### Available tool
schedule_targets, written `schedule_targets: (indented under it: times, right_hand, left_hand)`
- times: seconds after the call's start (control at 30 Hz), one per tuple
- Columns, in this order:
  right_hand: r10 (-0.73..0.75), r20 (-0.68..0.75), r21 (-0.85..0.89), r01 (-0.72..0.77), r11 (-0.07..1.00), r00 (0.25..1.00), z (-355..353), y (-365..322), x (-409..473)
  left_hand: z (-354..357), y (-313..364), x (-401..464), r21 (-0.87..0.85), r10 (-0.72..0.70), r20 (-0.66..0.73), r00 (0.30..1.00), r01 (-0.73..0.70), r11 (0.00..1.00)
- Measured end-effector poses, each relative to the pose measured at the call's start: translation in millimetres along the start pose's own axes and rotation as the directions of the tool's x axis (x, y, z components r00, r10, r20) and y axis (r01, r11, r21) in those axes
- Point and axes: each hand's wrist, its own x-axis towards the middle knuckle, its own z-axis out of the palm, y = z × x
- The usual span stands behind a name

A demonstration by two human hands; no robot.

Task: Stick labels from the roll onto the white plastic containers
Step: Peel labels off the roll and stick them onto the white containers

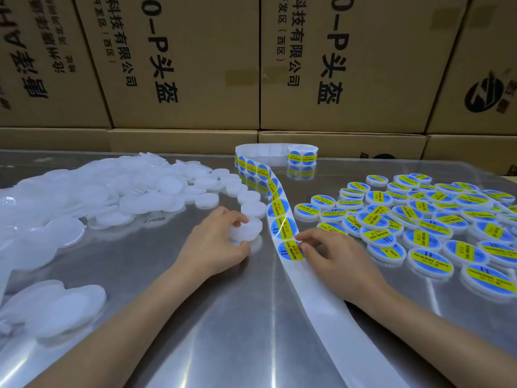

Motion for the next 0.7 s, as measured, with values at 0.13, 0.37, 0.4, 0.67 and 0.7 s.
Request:
schedule_targets:
  times: [0.13, 0.37, 0.4, 0.67, 0.7]
  right_hand:
    - [0.025, -0.03, 0.029, -0.024, 0.999, 0.999, -1.4, 1.6, 0.3]
    - [-0.153, 0.034, -0.045, 0.155, 0.987, 0.988, 2.2, 6.6, 0.9]
    - [-0.177, 0.061, -0.042, 0.179, 0.983, 0.982, 3.1, 7.4, 1.4]
    - [-0.124, 0.13, 0.007, 0.124, 0.992, 0.984, 10.1, 14.2, 3.8]
    - [-0.12, 0.127, 0.004, 0.12, 0.993, 0.985, 10.0, 14.1, 3.6]
  left_hand:
    - [-4.2, 3.0, 0.0, 0.032, 0.01, 0.032, 0.999, -0.011, 0.999]
    - [-7.1, 1.3, -0.2, -0.064, 0.022, 0.058, 0.998, -0.018, 0.998]
    - [-7.5, 1.7, 0.3, -0.119, 0.024, 0.056, 0.998, -0.018, 0.993]
    - [-5.4, 5.6, 4.9, -0.377, -0.04, 0.057, 0.998, 0.059, 0.924]
    - [-4.6, 3.9, 6.1, -0.388, -0.061, 0.035, 0.998, 0.069, 0.919]
